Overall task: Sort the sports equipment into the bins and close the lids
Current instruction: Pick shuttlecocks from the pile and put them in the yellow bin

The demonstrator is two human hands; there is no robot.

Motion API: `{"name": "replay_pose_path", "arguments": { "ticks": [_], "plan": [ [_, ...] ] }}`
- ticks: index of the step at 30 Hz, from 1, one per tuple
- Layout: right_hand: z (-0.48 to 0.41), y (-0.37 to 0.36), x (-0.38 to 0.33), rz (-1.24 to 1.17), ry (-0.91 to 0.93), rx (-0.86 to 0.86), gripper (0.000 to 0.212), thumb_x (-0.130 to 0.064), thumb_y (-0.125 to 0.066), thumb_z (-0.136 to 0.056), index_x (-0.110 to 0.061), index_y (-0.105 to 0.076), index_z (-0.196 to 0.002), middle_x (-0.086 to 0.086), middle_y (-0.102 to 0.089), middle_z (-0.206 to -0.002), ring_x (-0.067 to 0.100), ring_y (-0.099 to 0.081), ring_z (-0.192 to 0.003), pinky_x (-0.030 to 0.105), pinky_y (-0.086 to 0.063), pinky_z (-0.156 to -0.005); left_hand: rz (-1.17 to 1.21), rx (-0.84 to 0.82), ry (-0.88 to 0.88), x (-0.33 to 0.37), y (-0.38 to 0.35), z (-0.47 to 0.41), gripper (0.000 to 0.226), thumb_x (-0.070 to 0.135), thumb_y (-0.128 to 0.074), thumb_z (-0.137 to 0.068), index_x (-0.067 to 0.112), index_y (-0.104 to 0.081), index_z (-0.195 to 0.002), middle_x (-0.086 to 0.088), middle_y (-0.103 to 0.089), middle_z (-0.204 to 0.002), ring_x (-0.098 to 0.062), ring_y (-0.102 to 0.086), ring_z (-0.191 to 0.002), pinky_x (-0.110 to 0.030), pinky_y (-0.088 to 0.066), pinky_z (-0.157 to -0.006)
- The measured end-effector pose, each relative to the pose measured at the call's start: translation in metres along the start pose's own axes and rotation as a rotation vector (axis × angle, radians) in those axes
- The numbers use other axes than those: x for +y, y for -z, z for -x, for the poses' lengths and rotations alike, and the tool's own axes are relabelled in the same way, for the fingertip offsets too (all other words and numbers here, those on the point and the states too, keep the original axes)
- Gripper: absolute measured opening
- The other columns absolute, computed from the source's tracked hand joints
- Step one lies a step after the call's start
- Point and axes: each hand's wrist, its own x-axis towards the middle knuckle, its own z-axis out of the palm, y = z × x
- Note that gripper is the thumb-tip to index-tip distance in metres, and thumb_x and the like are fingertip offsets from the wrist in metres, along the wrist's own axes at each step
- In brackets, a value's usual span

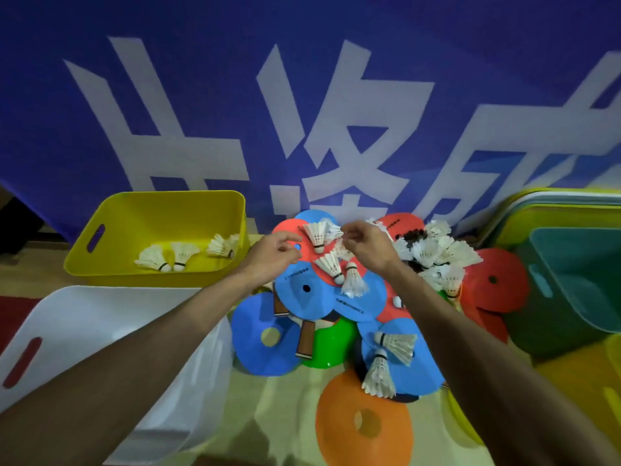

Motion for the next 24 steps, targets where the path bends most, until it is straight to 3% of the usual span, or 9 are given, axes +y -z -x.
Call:
{"name": "replay_pose_path", "arguments": {
  "ticks": [2, 5, 8, 10, 12, 14, 18, 22, 24],
  "plan": [
    [0.006, 0.015, 0.019, 0.002, -0.001, 0.011, 0.026, -0.009, -0.056, -0.089, -0.01, -0.065, -0.114, 0.007, -0.07, -0.106, 0.02, -0.065, -0.099, 0.03, -0.05, -0.088, -0.039, -0.045, -0.006, 0.005, -0.02, -0.001, 0.019, 0.018, -0.06, -0.086, 0.035, -0.063, -0.095, -0.005, -0.069, -0.1, -0.021, -0.066, -0.091, -0.038, -0.053, -0.08],
    [0.015, 0.036, 0.049, 0.036, -0.037, 0.011, 0.025, -0.011, -0.056, -0.091, -0.01, -0.066, -0.113, 0.002, -0.068, -0.106, 0.015, -0.061, -0.094, 0.021, -0.043, -0.078, -0.093, -0.111, -0.013, 0.01, -0.052, -0.003, 0.018, 0.021, -0.056, -0.09, 0.027, -0.064, -0.105, 0.002, -0.065, -0.103, -0.014, -0.063, -0.094, -0.023, -0.048, -0.065],
    [0.026, 0.051, 0.076, 0.056, -0.105, 0.007, 0.026, -0.012, -0.055, -0.09, -0.012, -0.064, -0.114, 0.002, -0.068, -0.103, 0.019, -0.064, -0.088, 0.026, -0.047, -0.072, -0.093, -0.144, -0.008, 0.014, -0.081, -0.003, 0.014, 0.018, -0.056, -0.091, 0.025, -0.064, -0.099, 0.004, -0.065, -0.097, -0.014, -0.063, -0.095, -0.02, -0.042, -0.059],
    [0.034, 0.058, 0.094, 0.059, -0.139, 0.02, 0.029, -0.012, -0.054, -0.09, -0.011, -0.062, -0.117, 0.004, -0.068, -0.103, 0.022, -0.064, -0.092, 0.026, -0.046, -0.072, -0.087, -0.178, 0.003, 0.012, -0.103, -0.005, 0.013, 0.016, -0.056, -0.091, 0.025, -0.063, -0.097, -0.001, -0.067, -0.102, -0.015, -0.063, -0.098, -0.021, -0.044, -0.062],
    [0.043, 0.06, 0.112, 0.073, -0.182, -0.006, 0.032, -0.013, -0.053, -0.09, -0.011, -0.059, -0.122, 0.003, -0.067, -0.104, 0.022, -0.061, -0.094, 0.022, -0.041, -0.07, -0.09, -0.213, 0.018, 0.009, -0.123, -0.005, 0.014, 0.016, -0.055, -0.092, 0.024, -0.063, -0.099, -0.003, -0.065, -0.107, -0.017, -0.062, -0.1, -0.028, -0.05, -0.077],
    [0.052, 0.061, 0.127, 0.067, -0.243, -0.059, 0.034, -0.016, -0.056, -0.089, -0.011, -0.058, -0.123, -0.001, -0.064, -0.091, 0.02, -0.059, -0.084, 0.022, -0.04, -0.059, -0.115, -0.247, 0.033, 0.003, -0.14, -0.004, 0.015, 0.017, -0.055, -0.092, 0.021, -0.064, -0.104, -0.003, -0.064, -0.109, -0.017, -0.061, -0.101, -0.032, -0.05, -0.089],
    [0.07, 0.057, 0.15, 0.096, -0.313, -0.073, 0.042, -0.027, -0.061, -0.089, -0.009, -0.052, -0.126, 0.006, -0.062, -0.096, 0.019, -0.056, -0.084, 0.022, -0.036, -0.056, -0.146, -0.276, 0.064, -0.006, -0.161, -0.004, 0.018, 0.019, -0.055, -0.092, 0.021, -0.063, -0.108, -0.001, -0.061, -0.114, -0.016, -0.059, -0.104, -0.034, -0.049, -0.092],
    [0.086, 0.035, 0.169, 0.082, -0.402, -0.098, 0.061, -0.046, -0.06, -0.089, -0.007, -0.04, -0.132, 0.014, -0.061, -0.121, 0.03, -0.058, -0.108, 0.031, -0.044, -0.077, -0.143, -0.267, 0.103, -0.013, -0.174, -0.002, 0.018, 0.018, -0.054, -0.092, 0.022, -0.064, -0.107, 0.0, -0.061, -0.109, -0.016, -0.059, -0.103, -0.033, -0.048, -0.091],
    [0.092, 0.022, 0.173, 0.073, -0.436, -0.159, 0.067, -0.048, -0.061, -0.087, -0.005, -0.038, -0.133, 0.017, -0.059, -0.123, 0.033, -0.057, -0.111, 0.035, -0.045, -0.079, -0.148, -0.27, 0.109, -0.016, -0.178, 0.001, 0.02, 0.018, -0.054, -0.092, 0.02, -0.064, -0.11, 0.001, -0.061, -0.109, -0.015, -0.058, -0.103, -0.028, -0.046, -0.089]
  ]
}}
